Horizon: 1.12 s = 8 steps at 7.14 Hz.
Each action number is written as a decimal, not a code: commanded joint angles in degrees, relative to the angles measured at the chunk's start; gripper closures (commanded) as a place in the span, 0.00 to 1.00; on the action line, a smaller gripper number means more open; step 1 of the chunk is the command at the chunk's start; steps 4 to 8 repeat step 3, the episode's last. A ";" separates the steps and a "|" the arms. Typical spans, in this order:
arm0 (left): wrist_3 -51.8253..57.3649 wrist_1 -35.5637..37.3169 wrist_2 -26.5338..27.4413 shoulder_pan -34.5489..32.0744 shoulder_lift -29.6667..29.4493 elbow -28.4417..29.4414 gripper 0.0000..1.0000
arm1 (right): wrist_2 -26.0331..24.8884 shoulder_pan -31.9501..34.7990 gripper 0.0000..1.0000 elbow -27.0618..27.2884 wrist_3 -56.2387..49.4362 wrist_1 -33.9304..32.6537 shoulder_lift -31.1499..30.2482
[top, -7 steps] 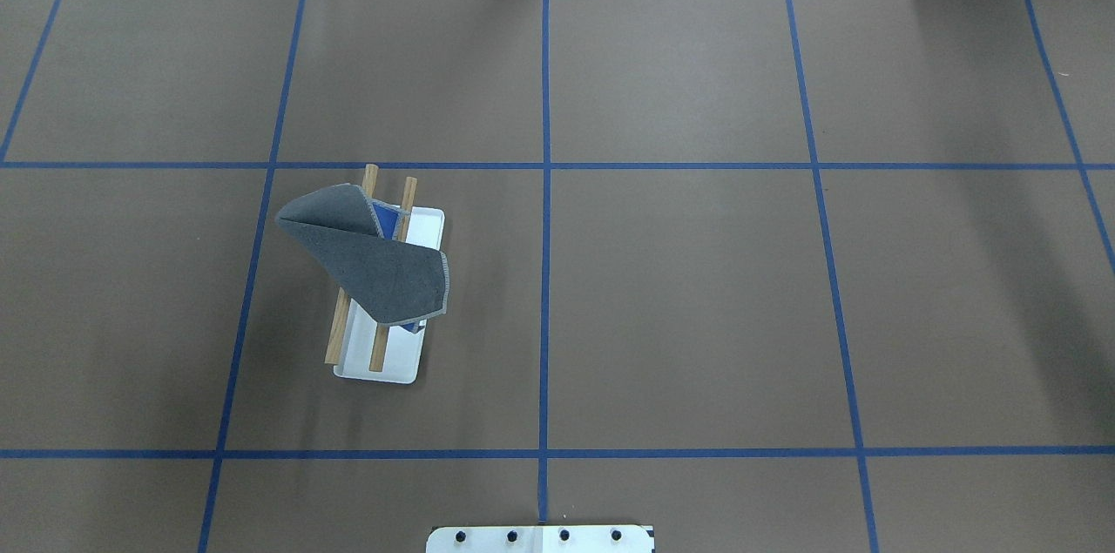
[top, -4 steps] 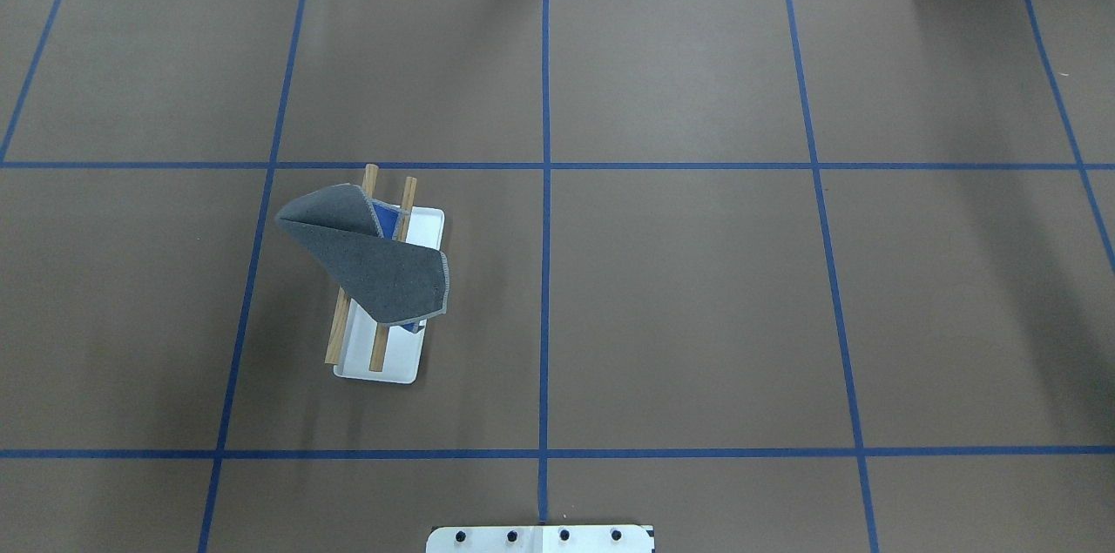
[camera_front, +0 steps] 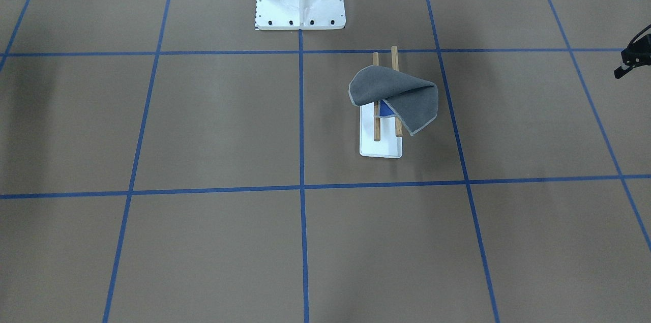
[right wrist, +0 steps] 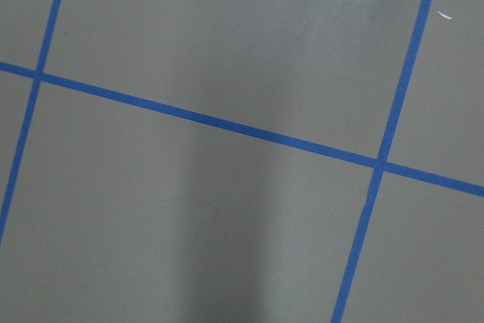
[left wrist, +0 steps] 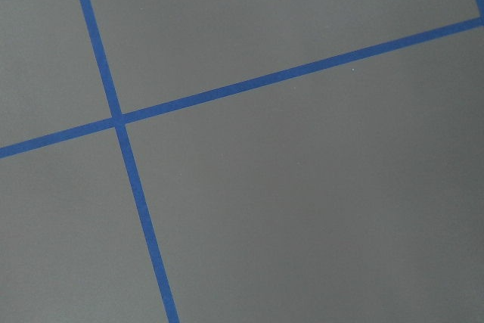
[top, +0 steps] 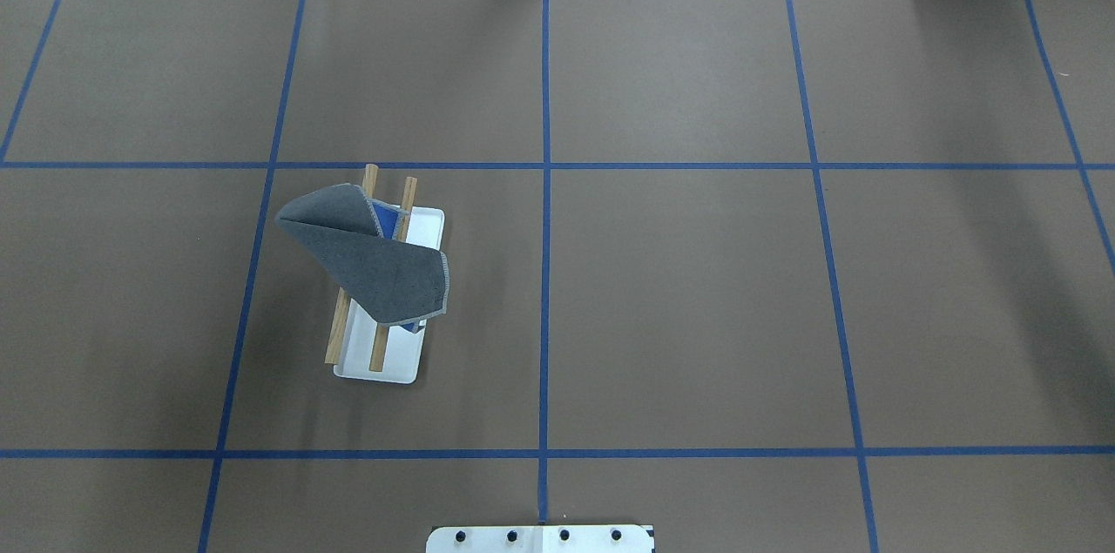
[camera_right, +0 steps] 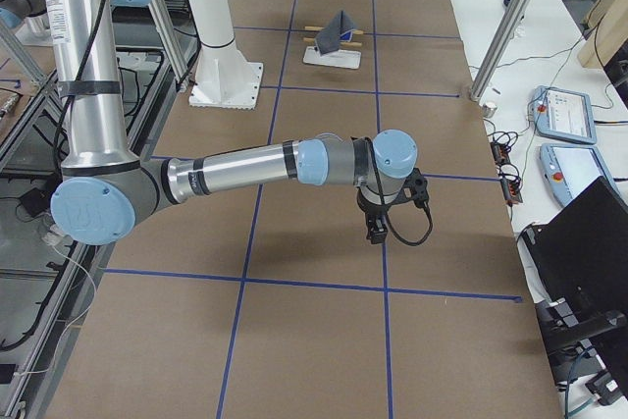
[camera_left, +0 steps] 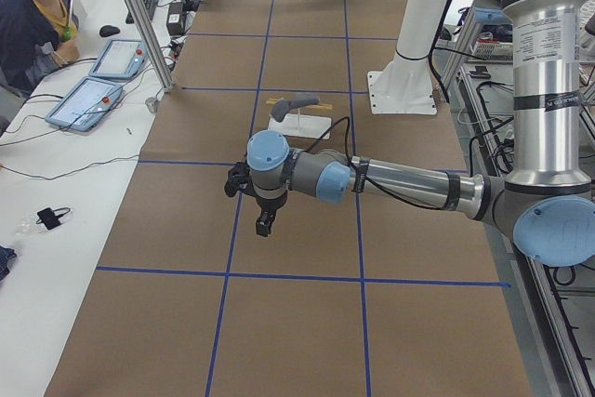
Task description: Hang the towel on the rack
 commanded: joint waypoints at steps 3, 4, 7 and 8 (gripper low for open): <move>0.09 -0.14 -1.35 -0.56 2.15 0.23 0.02 | -1.10 0.00 0.00 -0.08 0.00 0.04 -0.13; 0.09 -0.14 -1.35 -0.56 2.15 0.23 0.02 | -1.10 0.00 0.00 -0.08 0.00 0.04 -0.13; 0.09 -0.14 -1.35 -0.56 2.15 0.23 0.02 | -1.10 0.00 0.00 -0.08 0.00 0.04 -0.13; 0.09 -0.14 -1.35 -0.56 2.15 0.23 0.02 | -1.10 0.00 0.00 -0.08 0.00 0.04 -0.13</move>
